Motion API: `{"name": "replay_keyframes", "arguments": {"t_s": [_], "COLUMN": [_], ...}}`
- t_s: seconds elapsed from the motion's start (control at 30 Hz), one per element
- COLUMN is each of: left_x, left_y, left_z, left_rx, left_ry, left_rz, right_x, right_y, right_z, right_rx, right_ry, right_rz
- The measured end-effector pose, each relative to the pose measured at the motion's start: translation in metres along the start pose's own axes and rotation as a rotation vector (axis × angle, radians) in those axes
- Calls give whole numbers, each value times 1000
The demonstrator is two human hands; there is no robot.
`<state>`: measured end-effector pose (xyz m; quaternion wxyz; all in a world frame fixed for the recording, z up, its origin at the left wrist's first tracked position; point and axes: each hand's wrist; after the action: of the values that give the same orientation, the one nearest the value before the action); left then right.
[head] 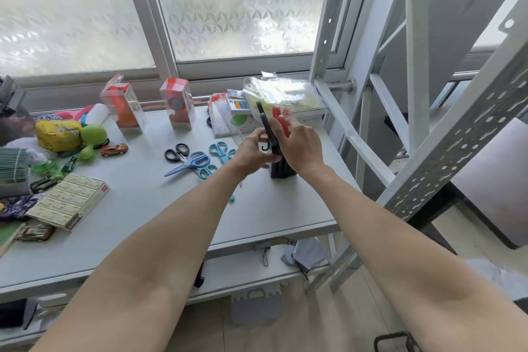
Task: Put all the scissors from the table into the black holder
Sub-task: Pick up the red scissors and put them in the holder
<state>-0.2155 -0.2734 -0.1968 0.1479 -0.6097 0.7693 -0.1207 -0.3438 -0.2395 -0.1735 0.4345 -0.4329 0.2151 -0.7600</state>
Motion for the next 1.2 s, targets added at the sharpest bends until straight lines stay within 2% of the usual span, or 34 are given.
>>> {"name": "replay_keyframes", "arguments": {"t_s": [0.13, 0.33, 0.7, 0.97, 1.2], "left_x": [0, 0, -1, -11, -32], "left_y": [1, 1, 2, 0, -22], "left_z": [1, 1, 0, 12, 36], "left_rx": [-14, -2, 8, -18, -42], "left_ry": [-1, -8, -4, -51, -42], "left_rz": [-2, -5, -18, -36, -100], "right_x": [-6, -7, -10, -13, -16], "right_y": [-3, -4, -6, -16, -17], "right_z": [0, 2, 7, 6, 13], "right_rx": [104, 69, 80, 153, 210], "right_ry": [-4, -33, -17, 45, 139], "right_rz": [-46, 28, 57, -109, -128]}}
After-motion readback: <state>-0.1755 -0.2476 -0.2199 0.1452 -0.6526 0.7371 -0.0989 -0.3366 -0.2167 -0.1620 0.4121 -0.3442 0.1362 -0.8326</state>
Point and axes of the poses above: each hand's wrist, its own x-axis towards the middle knuckle, its own y-axis out of the palm, z = x × y, and after that the axes turned 8 degrees about -z, right-handed
